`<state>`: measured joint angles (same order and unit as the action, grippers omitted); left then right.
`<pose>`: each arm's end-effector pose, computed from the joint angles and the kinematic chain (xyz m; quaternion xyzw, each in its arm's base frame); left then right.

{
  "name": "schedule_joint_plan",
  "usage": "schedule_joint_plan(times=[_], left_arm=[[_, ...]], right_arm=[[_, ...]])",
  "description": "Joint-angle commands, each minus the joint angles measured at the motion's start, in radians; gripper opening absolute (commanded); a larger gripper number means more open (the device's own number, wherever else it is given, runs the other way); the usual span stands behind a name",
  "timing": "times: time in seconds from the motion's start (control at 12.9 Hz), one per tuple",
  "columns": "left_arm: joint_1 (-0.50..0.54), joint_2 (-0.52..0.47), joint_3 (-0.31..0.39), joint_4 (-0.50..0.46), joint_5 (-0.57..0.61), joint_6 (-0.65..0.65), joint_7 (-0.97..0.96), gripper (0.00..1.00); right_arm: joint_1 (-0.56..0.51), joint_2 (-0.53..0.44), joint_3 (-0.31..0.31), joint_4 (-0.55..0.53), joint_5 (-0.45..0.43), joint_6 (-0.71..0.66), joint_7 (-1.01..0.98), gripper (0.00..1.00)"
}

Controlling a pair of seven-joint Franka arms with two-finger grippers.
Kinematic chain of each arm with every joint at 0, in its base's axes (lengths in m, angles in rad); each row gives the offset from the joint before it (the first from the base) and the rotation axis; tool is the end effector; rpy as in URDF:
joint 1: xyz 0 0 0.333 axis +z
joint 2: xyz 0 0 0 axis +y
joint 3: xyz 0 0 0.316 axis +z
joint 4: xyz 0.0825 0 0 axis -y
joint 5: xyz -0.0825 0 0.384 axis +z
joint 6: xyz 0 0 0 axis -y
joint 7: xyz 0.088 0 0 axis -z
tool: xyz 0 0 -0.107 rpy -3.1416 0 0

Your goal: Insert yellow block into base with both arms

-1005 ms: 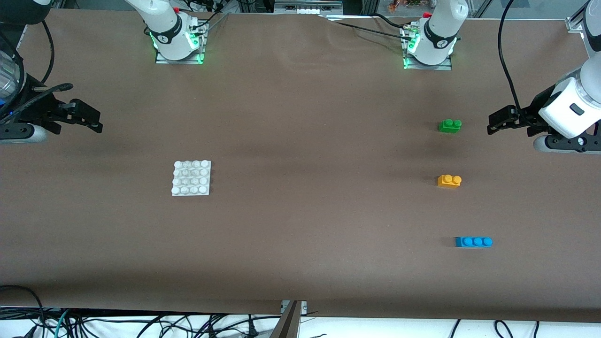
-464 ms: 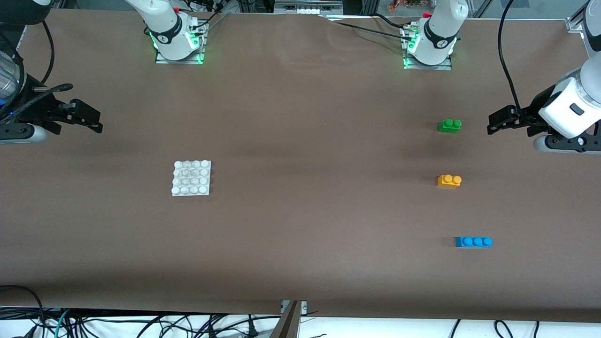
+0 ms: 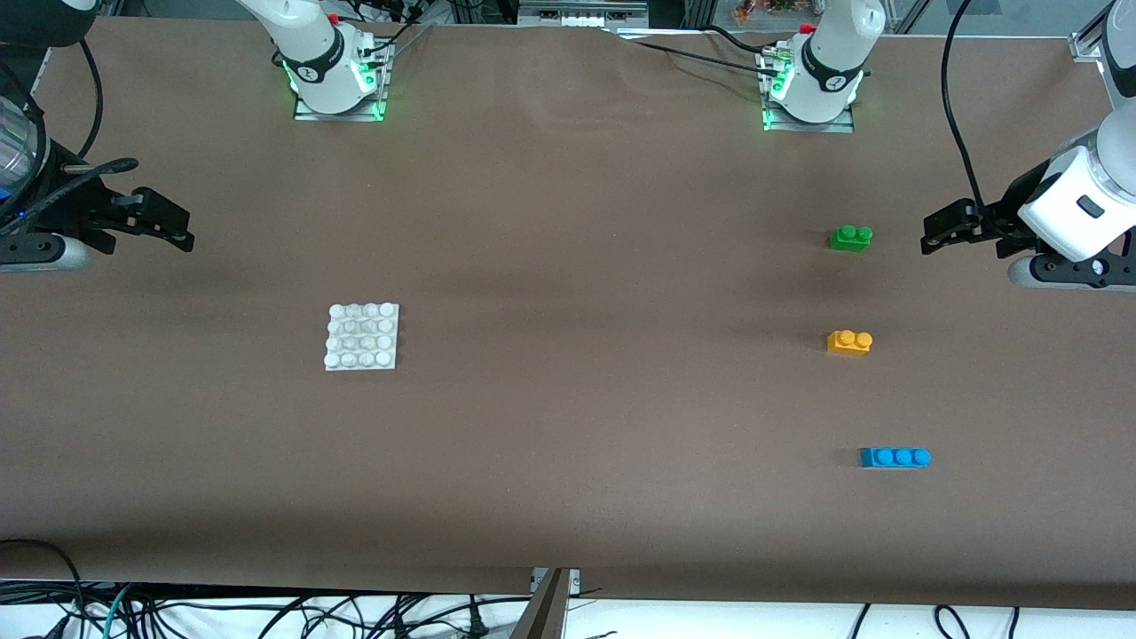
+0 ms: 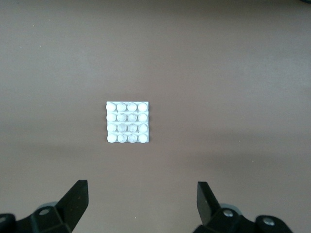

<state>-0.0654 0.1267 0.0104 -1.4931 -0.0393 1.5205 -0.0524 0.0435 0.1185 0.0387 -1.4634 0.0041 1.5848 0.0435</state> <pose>0.5852 -0.0370 0.5845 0.9986 -0.0013 -0.0506 0.0163 0.5905 0.0477 0.6086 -0.9998 -0.0192 -0.0012 0.0044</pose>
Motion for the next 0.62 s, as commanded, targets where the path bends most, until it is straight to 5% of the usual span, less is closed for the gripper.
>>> schedule_joint_plan(times=[0.0, 0.54], left_arm=[[-0.001, 0.013, 0.0, 0.03, -0.011, -0.014, 0.005, 1.0], [-0.001, 0.013, 0.0, 0.03, -0.011, -0.014, 0.005, 1.0]], right_arm=[[-0.01, -0.002, 0.006, 0.006, 0.01, -0.003, 0.007, 0.99], [-0.011, 0.0, 0.004, 0.006, 0.008, -0.003, -0.004, 0.99]])
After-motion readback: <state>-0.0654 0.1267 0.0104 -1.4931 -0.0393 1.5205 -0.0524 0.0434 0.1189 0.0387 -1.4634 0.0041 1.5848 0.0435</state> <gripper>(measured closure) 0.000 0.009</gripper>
